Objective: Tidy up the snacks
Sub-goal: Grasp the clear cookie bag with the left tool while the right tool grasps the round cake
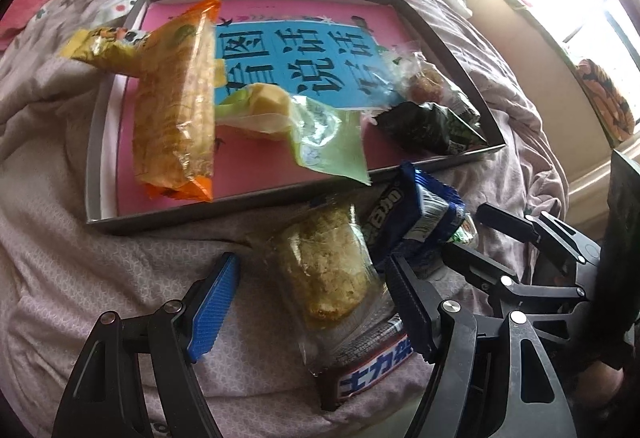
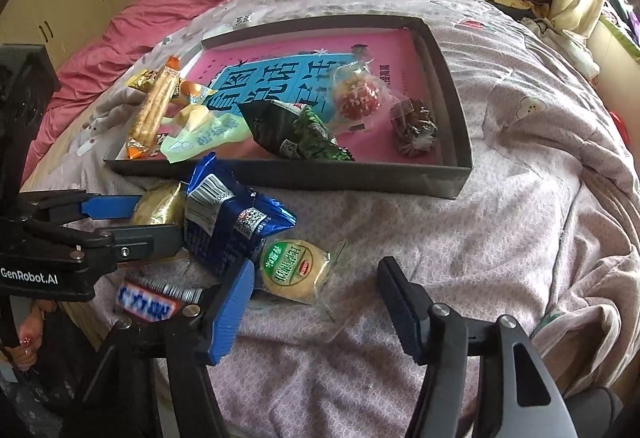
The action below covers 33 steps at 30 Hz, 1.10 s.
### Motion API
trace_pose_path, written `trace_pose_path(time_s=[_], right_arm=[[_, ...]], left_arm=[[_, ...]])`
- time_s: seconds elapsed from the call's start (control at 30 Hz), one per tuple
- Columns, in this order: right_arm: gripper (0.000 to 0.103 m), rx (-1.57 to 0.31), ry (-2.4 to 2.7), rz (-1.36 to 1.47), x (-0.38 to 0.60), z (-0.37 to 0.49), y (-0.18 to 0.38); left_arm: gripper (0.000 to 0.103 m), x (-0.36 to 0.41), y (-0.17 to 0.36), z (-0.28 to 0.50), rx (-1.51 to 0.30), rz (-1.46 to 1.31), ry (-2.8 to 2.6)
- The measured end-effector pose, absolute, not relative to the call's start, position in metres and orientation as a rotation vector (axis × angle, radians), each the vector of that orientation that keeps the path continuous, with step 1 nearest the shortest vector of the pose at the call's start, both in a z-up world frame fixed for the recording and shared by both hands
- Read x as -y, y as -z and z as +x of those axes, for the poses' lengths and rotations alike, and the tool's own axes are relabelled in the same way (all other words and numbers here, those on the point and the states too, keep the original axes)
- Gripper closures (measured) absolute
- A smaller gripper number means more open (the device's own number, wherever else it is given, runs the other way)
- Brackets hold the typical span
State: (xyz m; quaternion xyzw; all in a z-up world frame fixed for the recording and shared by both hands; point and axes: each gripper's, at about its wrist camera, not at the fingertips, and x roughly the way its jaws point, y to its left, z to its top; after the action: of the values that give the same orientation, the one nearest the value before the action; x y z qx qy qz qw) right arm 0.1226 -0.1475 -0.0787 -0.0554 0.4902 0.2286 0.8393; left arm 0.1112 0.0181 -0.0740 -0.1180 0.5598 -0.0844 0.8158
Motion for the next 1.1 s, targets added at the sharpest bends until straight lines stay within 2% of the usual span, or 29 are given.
trace_pose_path(time_s=[0.23, 0.33, 0.43, 0.63, 0.8, 0.9, 0.97, 1.1], right_arm=[[0.04, -1.053, -0.507, -0.164, 0.133, 0.123, 0.086], [0.049, -1.054, -0.524, -0.178, 0.127, 0.123, 0.09], [0.052, -1.058, -0.534, -0.172, 0.127, 0.123, 0.091], [0.062, -1.063, -0.509, -0.145, 0.139, 0.124, 0.088], [0.062, -1.063, -0.49, -0.161, 0.14, 0.125, 0.088], [0.063, -1.061, -0.495, -0.186, 0.136, 0.126, 0.09], [0.064, -1.074, -0.502, -0.148, 0.139, 0.128, 0.091], [0.064, -1.08, -0.515, -0.026, 0.156, 0.131, 0.087]], left_arm=[[0.027, -0.019, 0.076, 0.112, -1.195, -0.258, 0.173], [0.027, -0.019, 0.079, 0.112, -1.198, -0.264, 0.165], [0.028, -0.018, 0.081, 0.112, -1.196, -0.268, 0.159], [0.036, -0.02, 0.082, 0.111, -1.196, -0.276, 0.165], [0.038, -0.022, 0.083, 0.111, -1.195, -0.279, 0.154], [0.044, -0.02, 0.084, 0.113, -1.193, -0.28, 0.156], [0.053, -0.018, 0.083, 0.113, -1.19, -0.281, 0.168], [0.056, -0.021, 0.085, 0.112, -1.195, -0.31, 0.176]])
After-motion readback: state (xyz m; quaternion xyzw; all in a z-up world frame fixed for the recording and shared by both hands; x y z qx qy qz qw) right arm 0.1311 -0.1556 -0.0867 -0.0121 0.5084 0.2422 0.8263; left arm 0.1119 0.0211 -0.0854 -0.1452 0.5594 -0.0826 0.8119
